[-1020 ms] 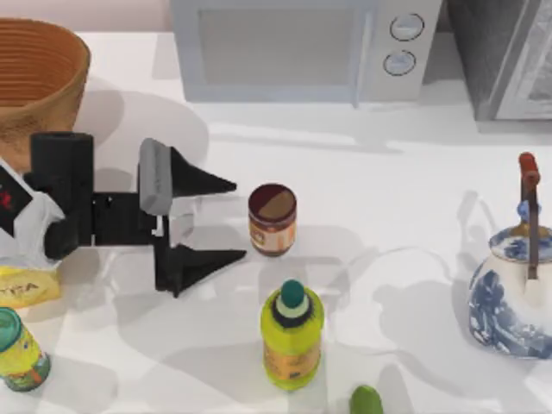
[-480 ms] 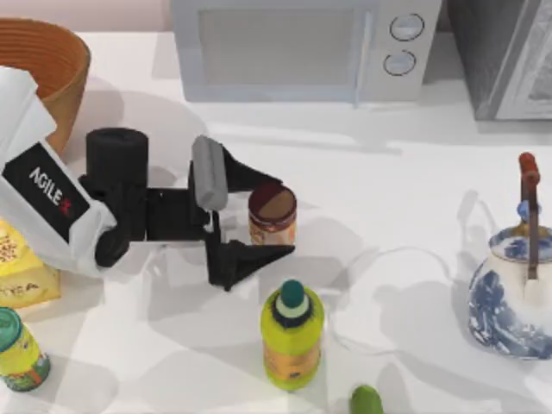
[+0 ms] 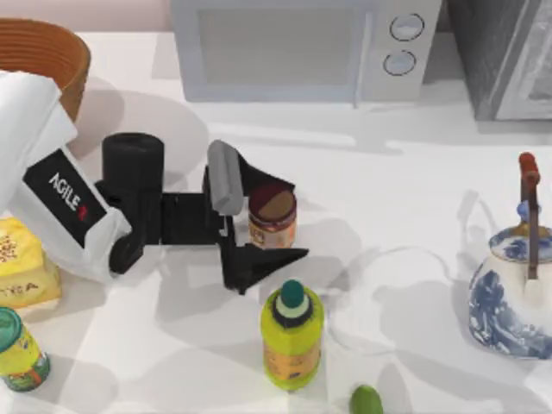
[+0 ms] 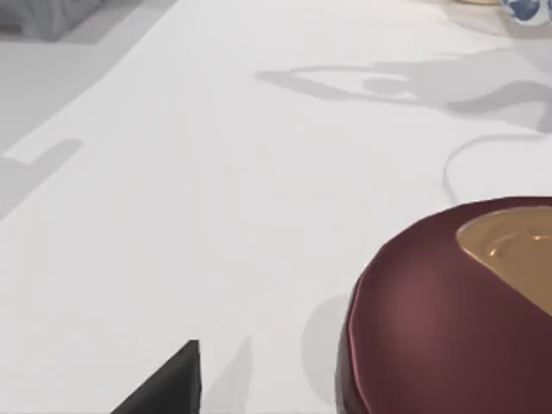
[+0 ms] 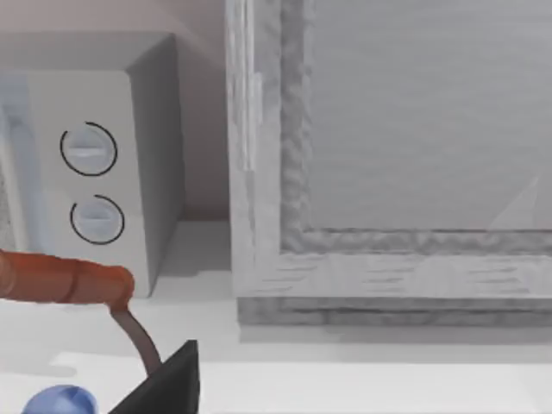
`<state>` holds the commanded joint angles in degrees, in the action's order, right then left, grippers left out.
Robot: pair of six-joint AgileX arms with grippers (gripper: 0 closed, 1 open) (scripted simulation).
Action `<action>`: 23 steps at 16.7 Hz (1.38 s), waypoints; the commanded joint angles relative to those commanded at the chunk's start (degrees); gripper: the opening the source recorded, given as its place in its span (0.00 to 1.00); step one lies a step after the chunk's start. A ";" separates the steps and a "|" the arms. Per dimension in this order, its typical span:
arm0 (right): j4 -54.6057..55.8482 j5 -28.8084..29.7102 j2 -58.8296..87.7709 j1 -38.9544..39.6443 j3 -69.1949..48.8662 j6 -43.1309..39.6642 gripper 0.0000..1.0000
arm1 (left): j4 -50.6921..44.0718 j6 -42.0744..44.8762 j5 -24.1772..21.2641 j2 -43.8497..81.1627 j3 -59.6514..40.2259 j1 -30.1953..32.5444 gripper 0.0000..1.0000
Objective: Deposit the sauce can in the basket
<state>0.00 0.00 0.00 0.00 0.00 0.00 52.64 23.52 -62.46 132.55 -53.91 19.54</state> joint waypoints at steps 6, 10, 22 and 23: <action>0.00 0.00 0.00 0.00 0.00 0.00 1.00 | 0.00 0.00 0.00 0.00 0.00 0.00 0.47; 0.00 0.00 0.00 0.00 0.00 0.00 1.00 | 0.00 0.00 0.00 0.00 0.00 0.00 0.17; 0.00 0.00 0.00 0.00 0.00 0.00 1.00 | -0.07 0.08 -0.05 -0.09 0.02 -0.16 0.00; 0.00 0.00 0.00 0.00 0.00 0.00 1.00 | -0.68 0.18 -0.31 -0.42 -0.30 -0.36 0.00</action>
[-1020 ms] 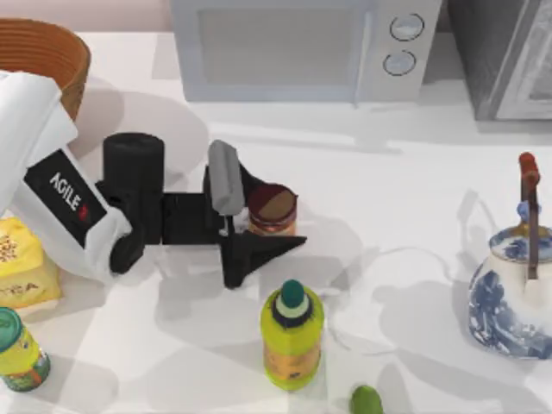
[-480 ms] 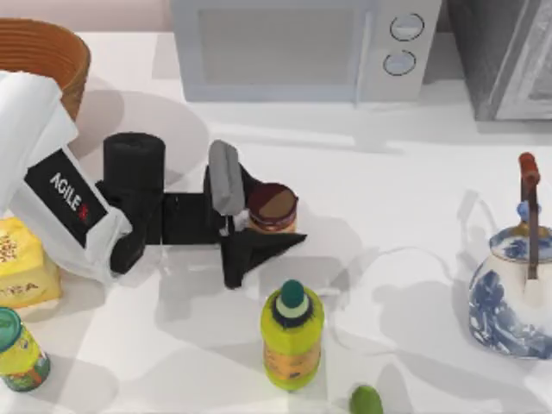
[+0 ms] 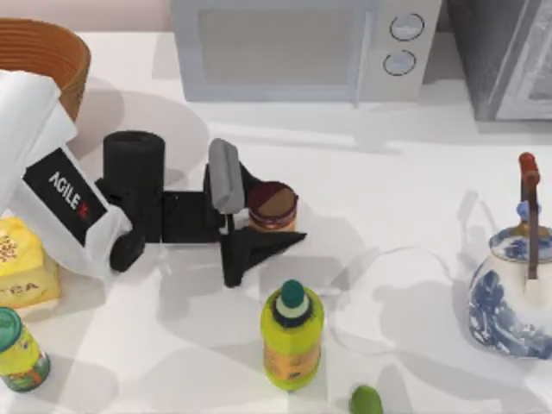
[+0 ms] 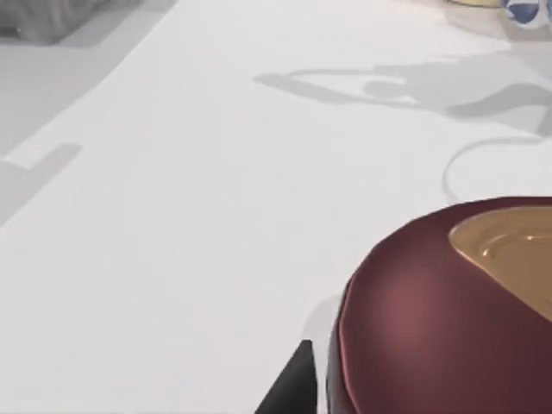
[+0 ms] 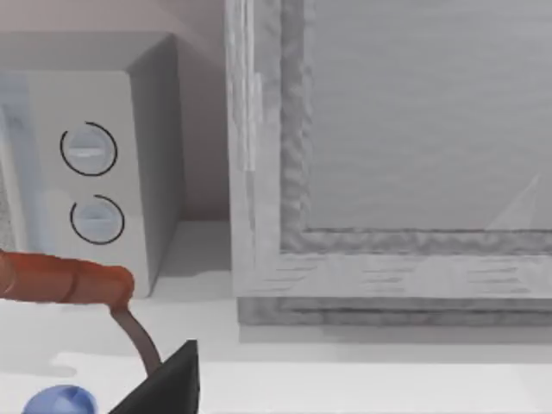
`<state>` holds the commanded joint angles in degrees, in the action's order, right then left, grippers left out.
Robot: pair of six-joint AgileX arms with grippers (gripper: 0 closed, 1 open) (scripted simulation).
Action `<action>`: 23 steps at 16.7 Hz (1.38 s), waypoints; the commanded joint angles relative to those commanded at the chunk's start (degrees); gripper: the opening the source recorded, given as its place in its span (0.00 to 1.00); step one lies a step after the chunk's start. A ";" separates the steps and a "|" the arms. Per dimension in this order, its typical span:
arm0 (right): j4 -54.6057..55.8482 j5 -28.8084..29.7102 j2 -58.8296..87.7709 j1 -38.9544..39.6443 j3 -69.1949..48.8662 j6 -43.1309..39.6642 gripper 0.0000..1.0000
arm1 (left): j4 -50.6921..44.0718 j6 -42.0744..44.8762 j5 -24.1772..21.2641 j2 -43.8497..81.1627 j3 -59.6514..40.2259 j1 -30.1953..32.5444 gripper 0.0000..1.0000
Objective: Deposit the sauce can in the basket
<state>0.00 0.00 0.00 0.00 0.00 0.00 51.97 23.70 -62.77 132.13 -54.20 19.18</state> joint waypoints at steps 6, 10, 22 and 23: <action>0.00 0.00 0.00 0.00 0.00 0.00 1.00 | -14.43 2.70 -4.25 -7.21 -7.83 -6.11 0.00; 0.00 0.00 0.00 0.00 0.00 0.00 1.00 | -30.55 6.56 -6.97 -13.37 -17.00 -15.44 0.00; 0.00 0.00 0.00 0.00 0.00 0.00 1.00 | -72.73 16.50 -9.89 -18.34 -39.59 -47.41 0.00; 0.00 0.00 0.00 0.00 0.00 0.00 1.00 | -73.88 16.67 -9.96 -18.31 -40.22 -48.40 0.00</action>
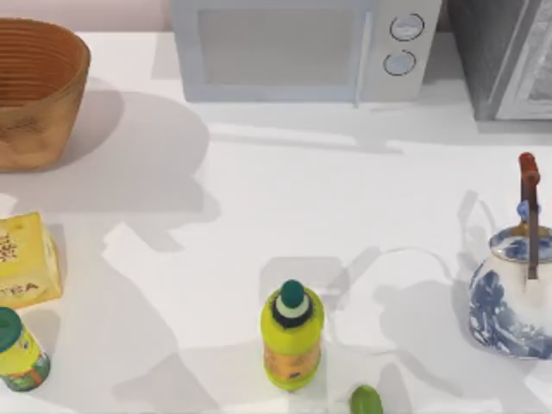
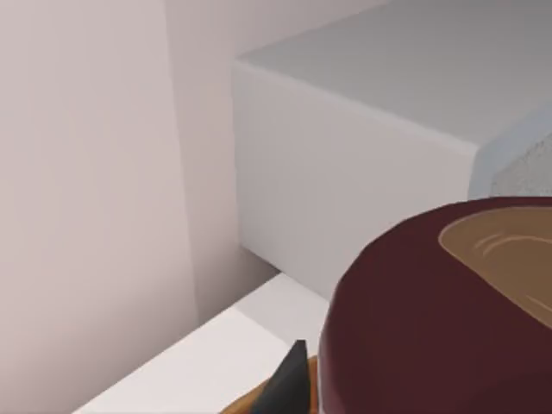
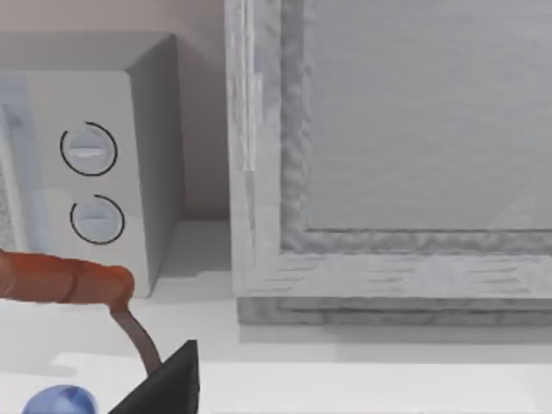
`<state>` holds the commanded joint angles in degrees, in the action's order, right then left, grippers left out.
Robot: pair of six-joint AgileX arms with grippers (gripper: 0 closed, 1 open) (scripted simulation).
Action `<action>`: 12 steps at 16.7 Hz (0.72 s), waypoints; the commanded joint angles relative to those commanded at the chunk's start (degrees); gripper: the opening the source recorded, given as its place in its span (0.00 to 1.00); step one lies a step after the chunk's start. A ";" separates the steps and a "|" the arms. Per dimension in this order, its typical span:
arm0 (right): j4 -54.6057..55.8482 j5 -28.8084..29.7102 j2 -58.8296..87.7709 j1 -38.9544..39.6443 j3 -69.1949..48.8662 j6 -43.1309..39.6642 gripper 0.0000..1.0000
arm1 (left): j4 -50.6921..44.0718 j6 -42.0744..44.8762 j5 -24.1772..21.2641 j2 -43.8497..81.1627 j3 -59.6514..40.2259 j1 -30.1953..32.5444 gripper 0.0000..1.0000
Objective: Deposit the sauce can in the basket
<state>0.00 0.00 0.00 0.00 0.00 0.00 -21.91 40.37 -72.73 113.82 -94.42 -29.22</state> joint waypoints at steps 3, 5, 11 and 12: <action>0.00 0.00 0.00 0.00 0.00 0.00 1.00 | -0.51 0.07 -0.04 0.01 -0.28 -0.44 0.00; 0.00 0.00 0.00 0.00 0.00 0.00 1.00 | -0.27 0.11 0.03 0.13 -0.16 -0.25 0.00; 0.00 0.00 0.00 0.00 0.00 0.00 1.00 | 6.43 -4.03 2.05 1.31 1.55 2.09 0.00; 0.00 0.00 0.00 0.00 0.00 0.00 1.00 | 7.70 -4.86 2.38 1.56 1.87 2.60 0.00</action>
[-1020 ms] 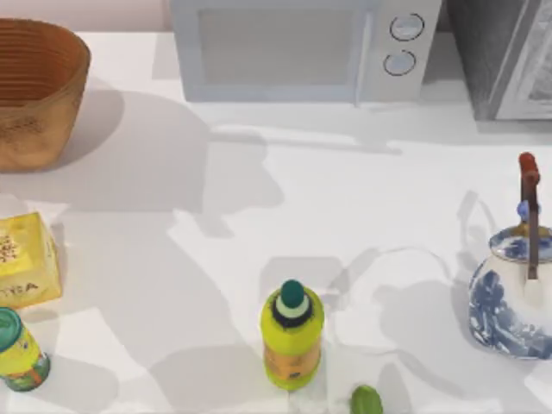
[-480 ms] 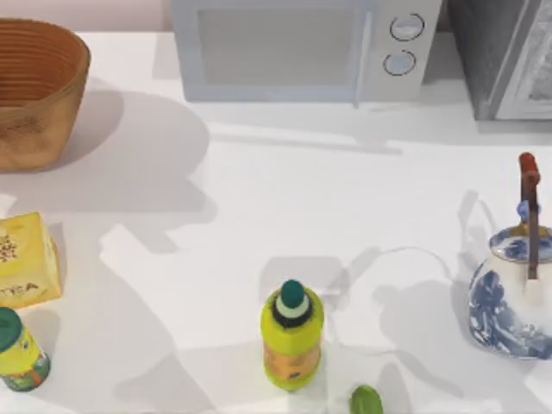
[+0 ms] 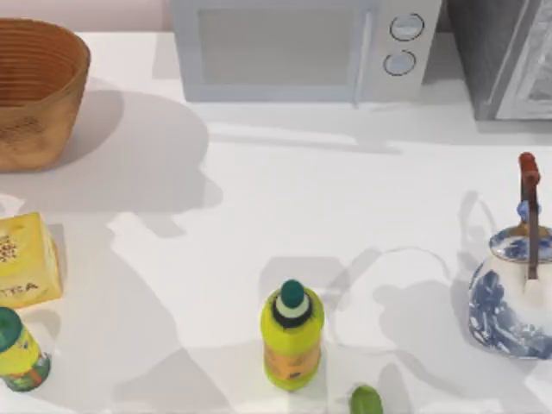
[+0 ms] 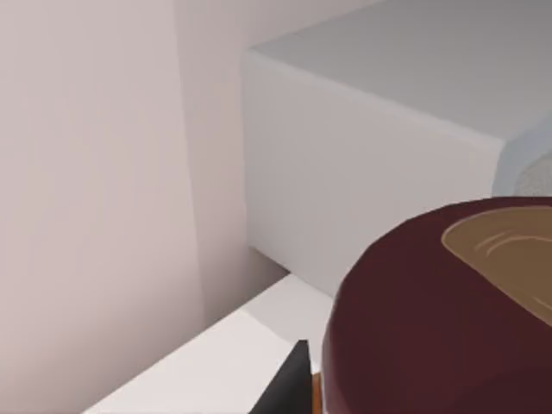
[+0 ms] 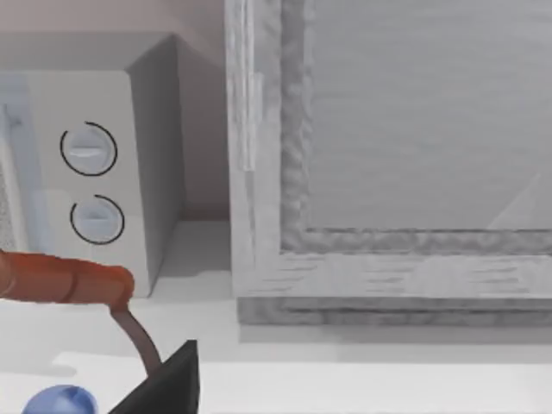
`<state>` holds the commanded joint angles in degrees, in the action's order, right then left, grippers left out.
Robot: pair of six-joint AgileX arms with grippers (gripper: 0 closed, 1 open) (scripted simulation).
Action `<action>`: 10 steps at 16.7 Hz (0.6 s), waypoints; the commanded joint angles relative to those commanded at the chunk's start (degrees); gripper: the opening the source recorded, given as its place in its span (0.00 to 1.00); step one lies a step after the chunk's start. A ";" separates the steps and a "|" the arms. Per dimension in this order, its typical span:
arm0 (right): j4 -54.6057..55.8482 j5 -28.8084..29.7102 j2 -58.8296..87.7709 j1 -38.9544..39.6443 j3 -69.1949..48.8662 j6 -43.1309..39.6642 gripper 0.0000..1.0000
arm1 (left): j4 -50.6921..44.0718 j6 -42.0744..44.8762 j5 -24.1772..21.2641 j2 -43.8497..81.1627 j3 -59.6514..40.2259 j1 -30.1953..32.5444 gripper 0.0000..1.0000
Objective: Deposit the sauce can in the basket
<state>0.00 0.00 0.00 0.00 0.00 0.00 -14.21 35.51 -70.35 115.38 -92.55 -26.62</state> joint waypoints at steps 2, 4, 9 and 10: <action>0.00 0.00 0.00 0.00 0.00 0.00 1.00 | 2.65 -1.56 0.72 0.44 0.59 1.07 0.00; 0.00 0.00 0.00 0.00 0.00 0.00 1.00 | 5.60 -3.23 1.70 1.01 1.31 1.80 0.00; 0.00 0.00 0.00 0.00 0.00 0.00 1.00 | 10.83 -6.47 3.12 2.08 2.50 3.86 0.00; 0.00 0.00 0.00 0.00 0.00 0.00 1.00 | 10.83 -6.47 3.12 2.08 2.50 3.86 0.00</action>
<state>0.00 0.00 0.00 0.00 0.00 0.00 -3.38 29.04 -67.23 117.45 -90.04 -22.76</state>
